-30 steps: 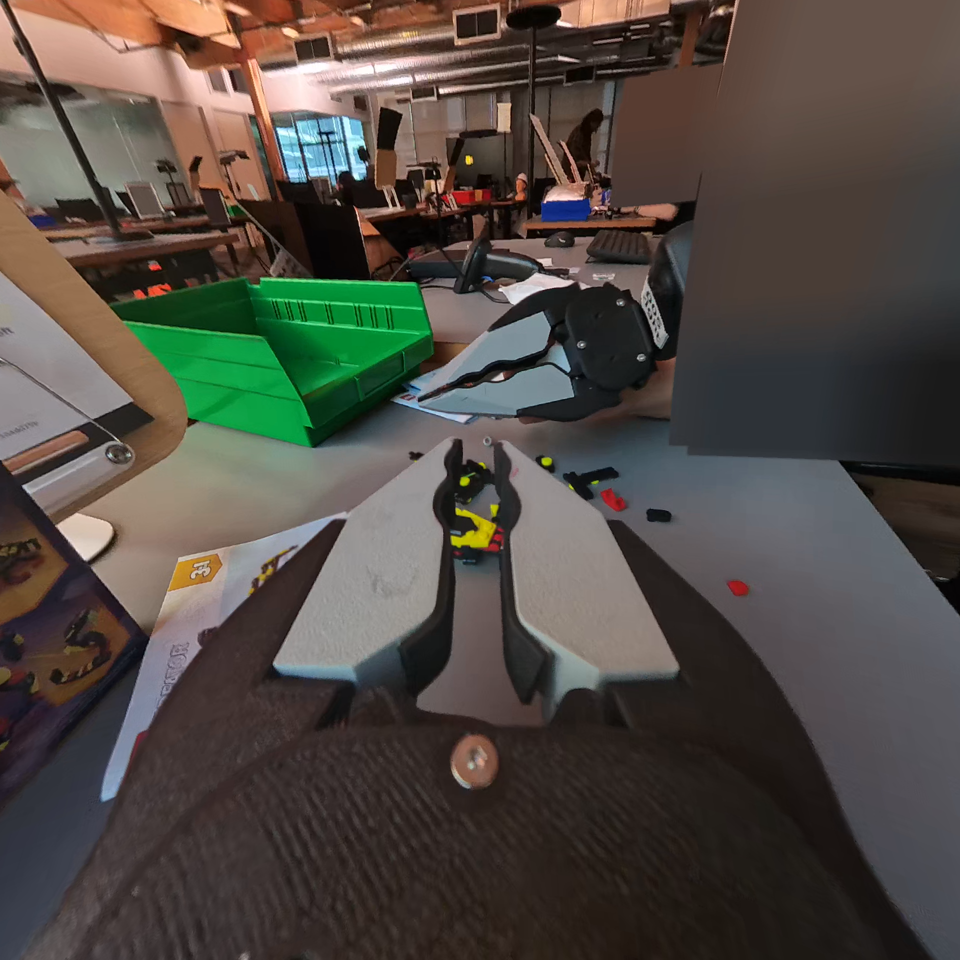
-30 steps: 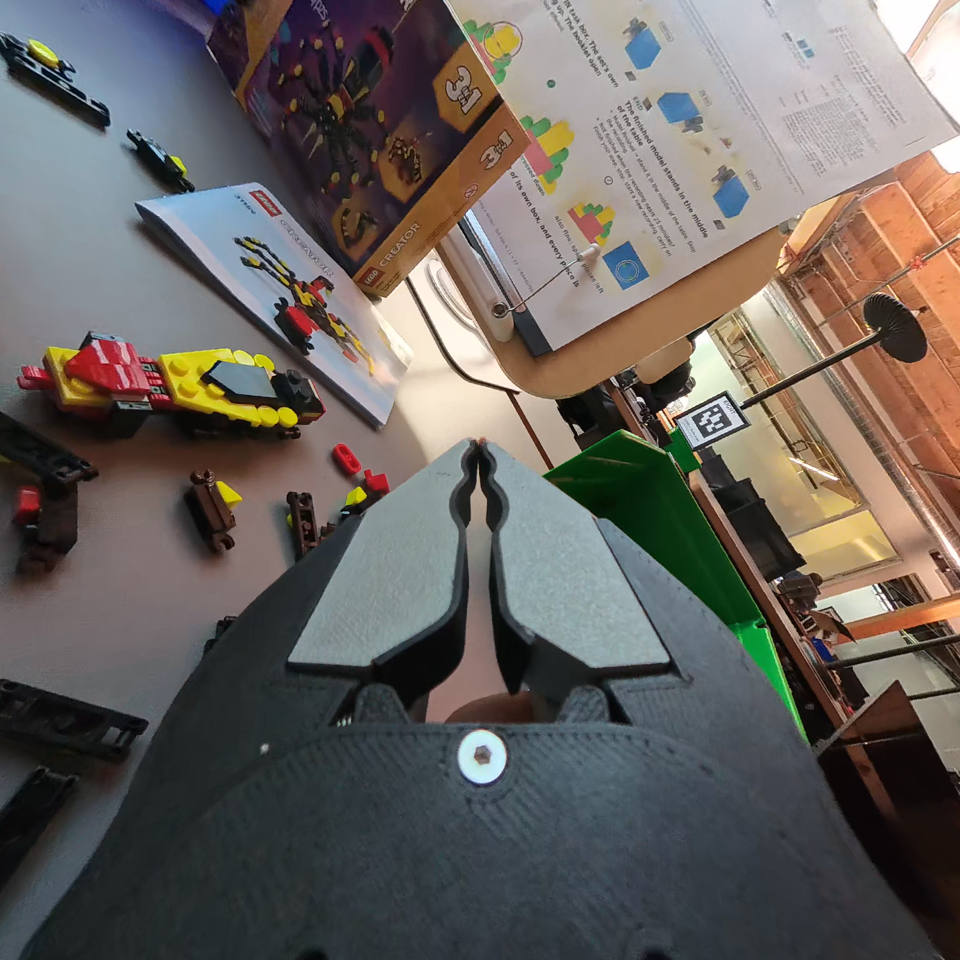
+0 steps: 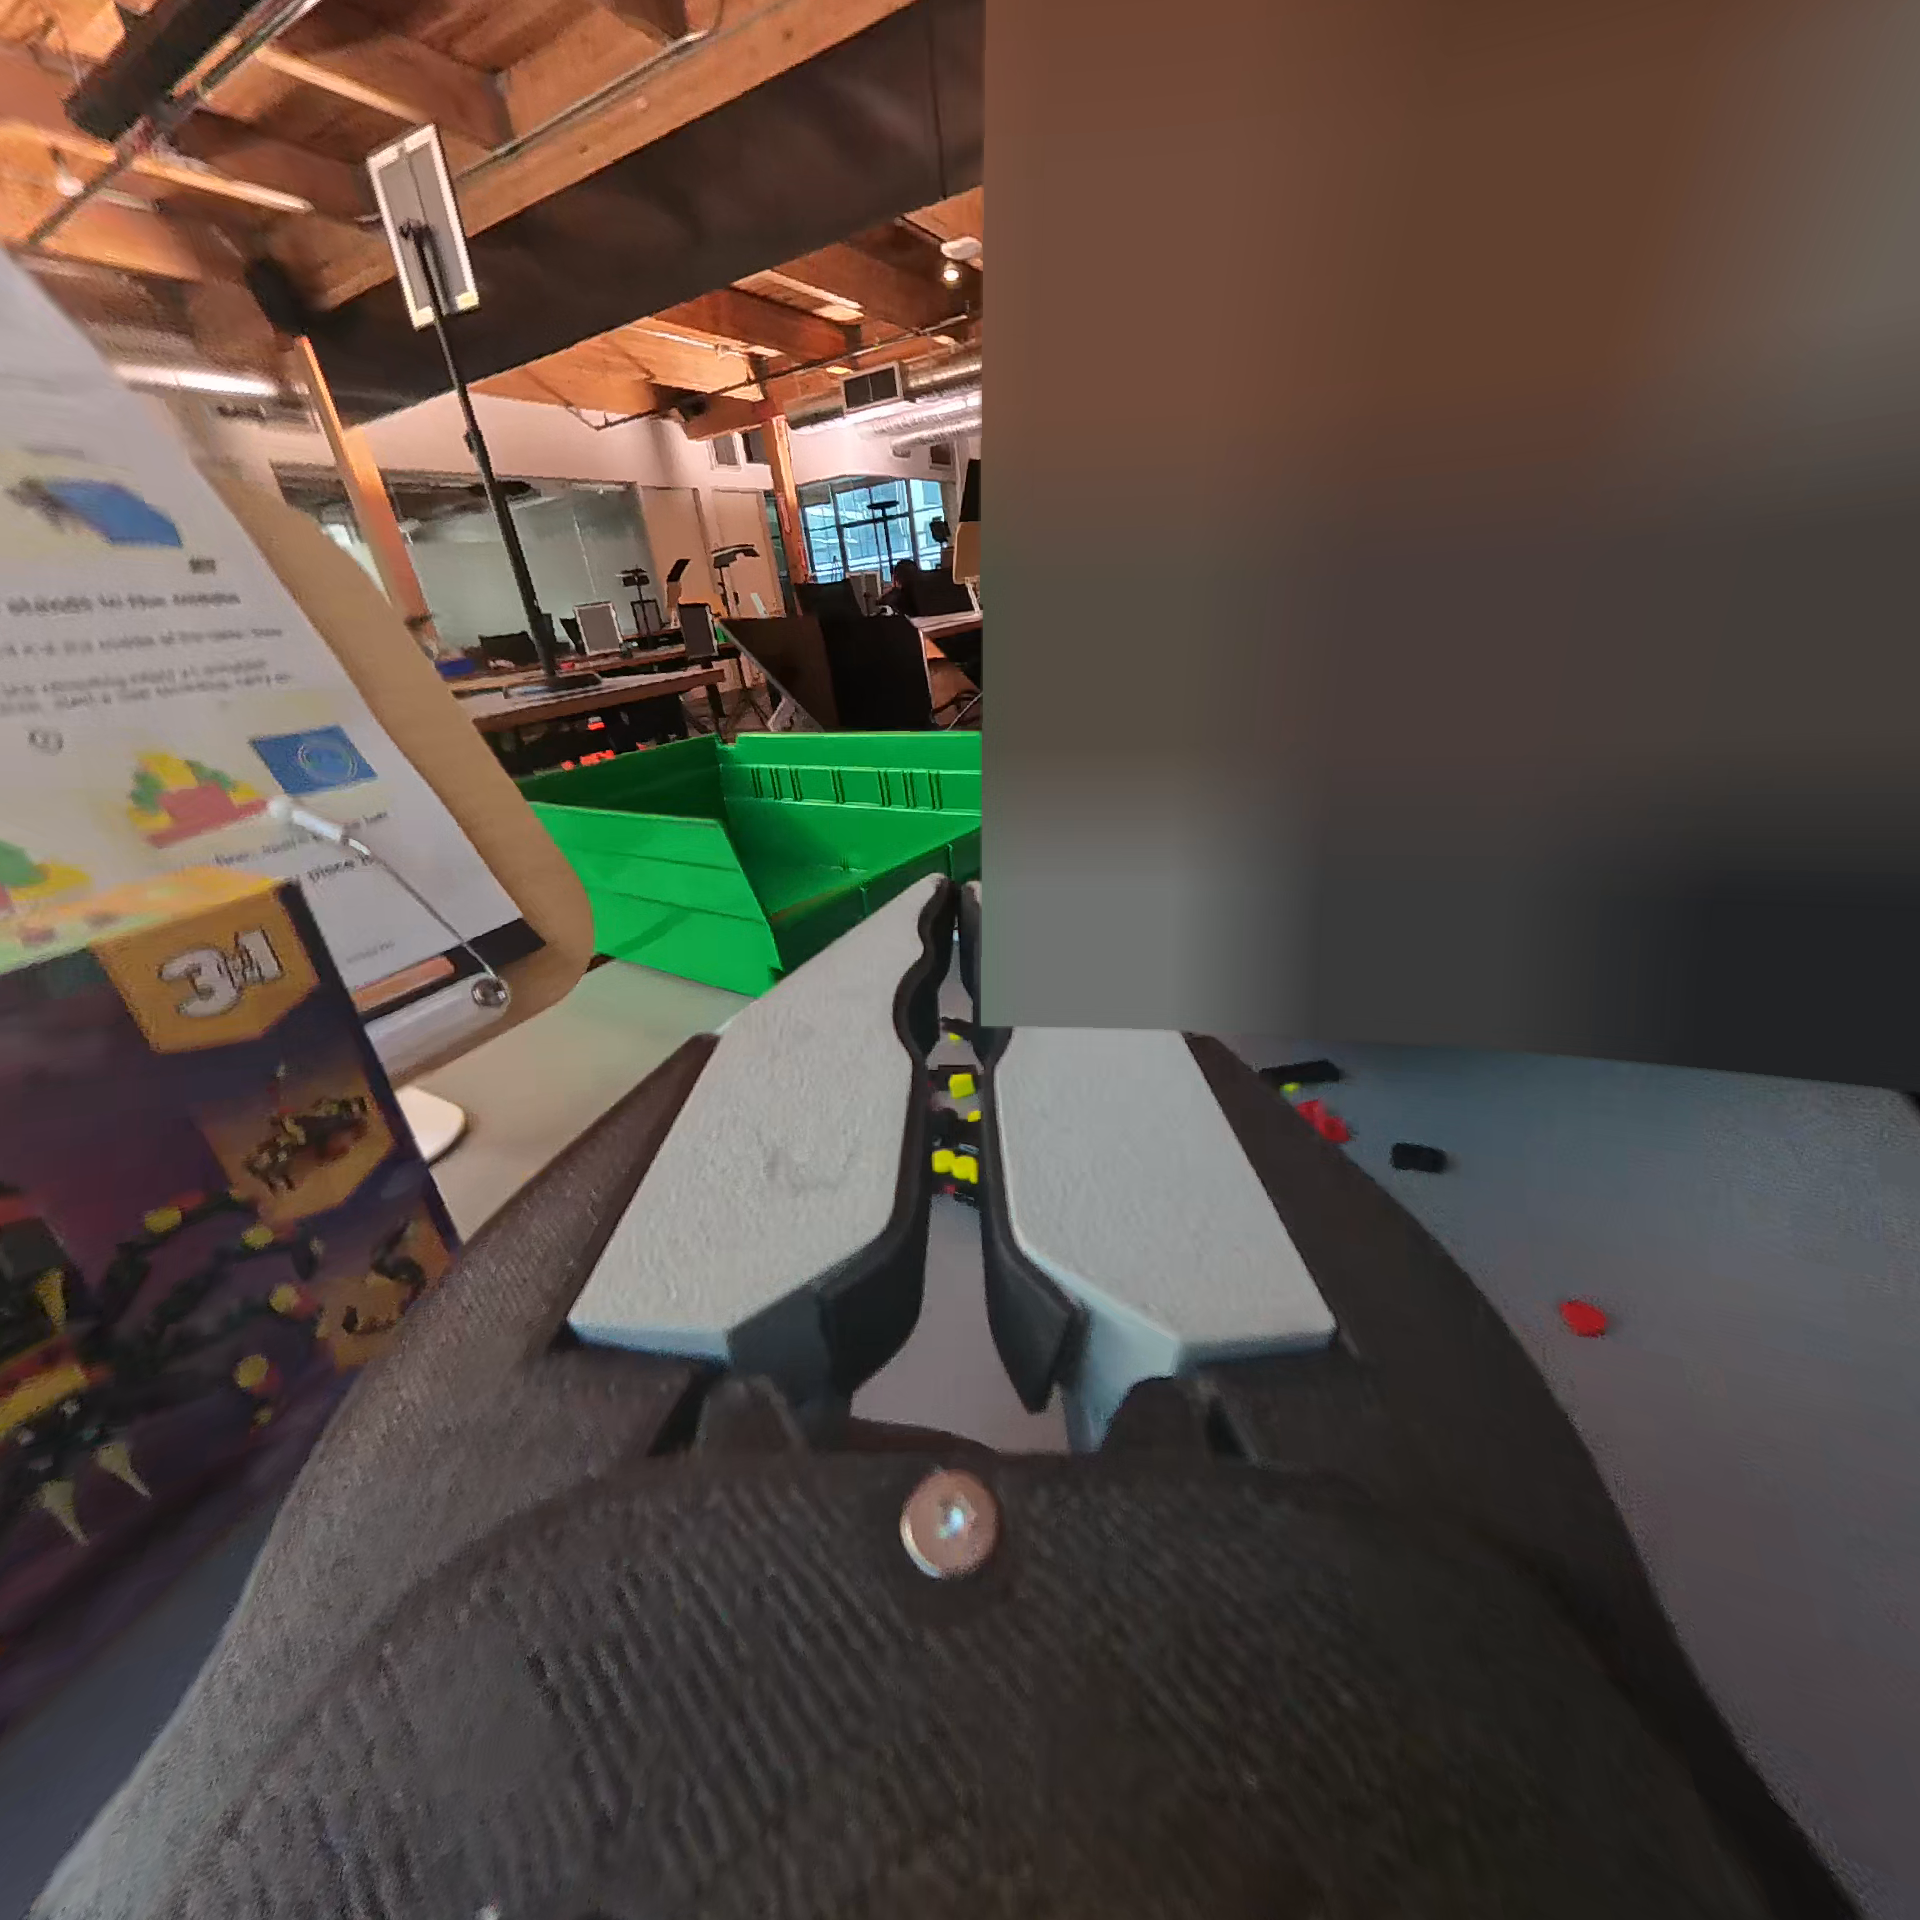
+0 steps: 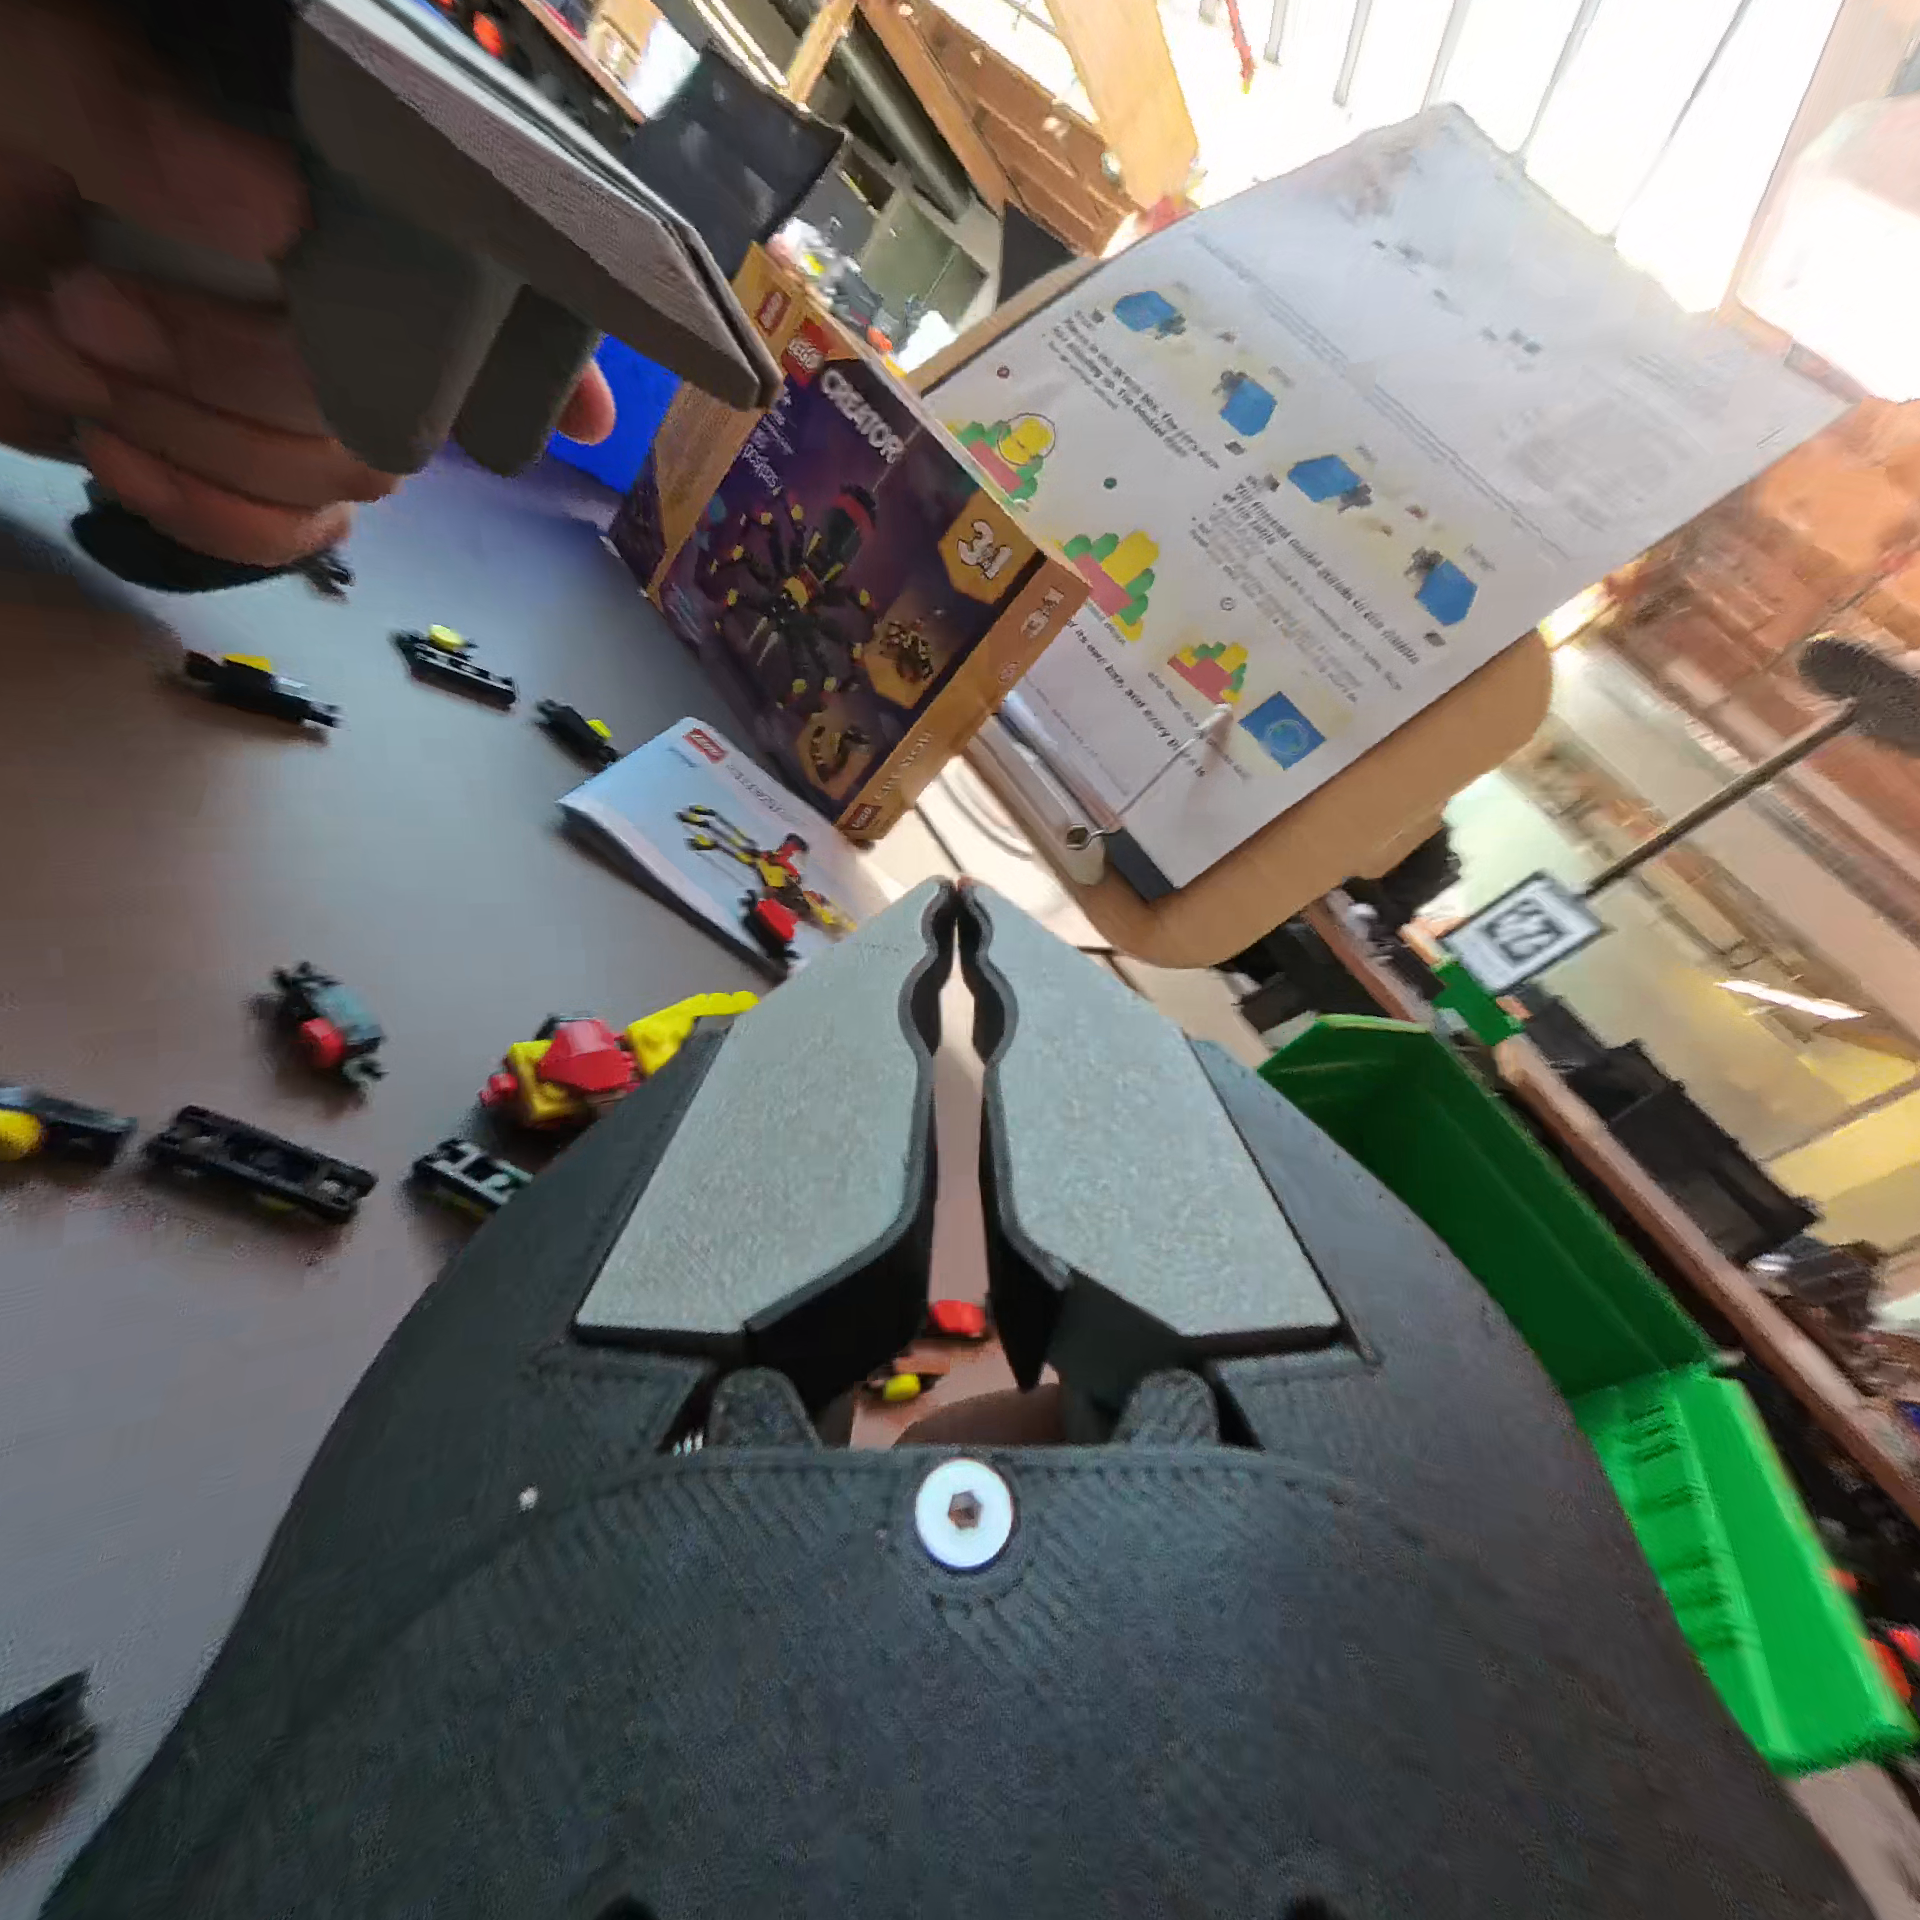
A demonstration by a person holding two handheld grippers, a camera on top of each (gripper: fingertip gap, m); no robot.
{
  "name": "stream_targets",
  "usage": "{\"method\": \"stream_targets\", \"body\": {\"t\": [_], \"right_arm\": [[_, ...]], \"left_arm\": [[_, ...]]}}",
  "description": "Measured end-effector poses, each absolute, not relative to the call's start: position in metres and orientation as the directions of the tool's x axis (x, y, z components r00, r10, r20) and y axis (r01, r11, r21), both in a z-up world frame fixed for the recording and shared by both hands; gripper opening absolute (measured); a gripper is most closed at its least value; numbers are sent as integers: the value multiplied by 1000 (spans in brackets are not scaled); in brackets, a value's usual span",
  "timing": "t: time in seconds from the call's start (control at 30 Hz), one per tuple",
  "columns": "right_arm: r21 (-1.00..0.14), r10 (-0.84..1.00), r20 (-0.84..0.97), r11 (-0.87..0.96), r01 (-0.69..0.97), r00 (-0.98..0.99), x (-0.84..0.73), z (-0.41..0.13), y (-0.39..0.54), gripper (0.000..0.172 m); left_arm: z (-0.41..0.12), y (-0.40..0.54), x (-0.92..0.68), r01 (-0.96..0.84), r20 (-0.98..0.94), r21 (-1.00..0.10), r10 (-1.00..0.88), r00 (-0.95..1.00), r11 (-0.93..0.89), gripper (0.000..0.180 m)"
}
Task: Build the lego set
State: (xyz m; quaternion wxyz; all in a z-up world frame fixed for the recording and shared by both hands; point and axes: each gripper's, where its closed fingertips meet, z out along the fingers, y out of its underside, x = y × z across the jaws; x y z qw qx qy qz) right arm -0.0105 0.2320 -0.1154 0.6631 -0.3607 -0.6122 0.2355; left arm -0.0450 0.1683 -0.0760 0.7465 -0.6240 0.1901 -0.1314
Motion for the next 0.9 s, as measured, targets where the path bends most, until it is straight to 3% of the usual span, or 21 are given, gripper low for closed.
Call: {"method": "stream_targets", "body": {"t": [0.03, 0.13, 0.2, 0.27, 0.37, 0.67, 0.9], "right_arm": [[-740, 720, 672, 659, 133, 172, -10, -111, 235, 0], [-671, 633, 739, 720, 178, 231, -8, -110, 248, 0], [-621, 562, 782, 743, 249, 270, -2, -113, 264, 0], [-616, 538, 785, 730, 296, 307, 5, -114, 278, 0], [-633, 537, 773, 692, 347, 338, 10, -119, 294, 0], [-531, 491, 846, 741, 411, 209, -13, -145, 289, 0], [-688, 623, 725, 659, 304, 293, -17, -126, 306, 0]], "left_arm": [[-76, 170, -43, -99, -181, -973, -417, 891, 210, 0], [-90, 181, -58, -251, -296, -952, -311, 903, 177, 0], [-93, 185, -72, -227, -255, -965, -265, 930, 135, 0], [-90, 185, -81, -181, -208, -975, -245, 947, 126, 0], [-90, 183, -99, -266, -282, -956, -142, 949, 124, 0], [-101, 185, -127, -523, -523, -852, -19, 852, 13, 0], [-111, 187, -128, -596, -595, -803, -49, 802, -10, 0]]}}
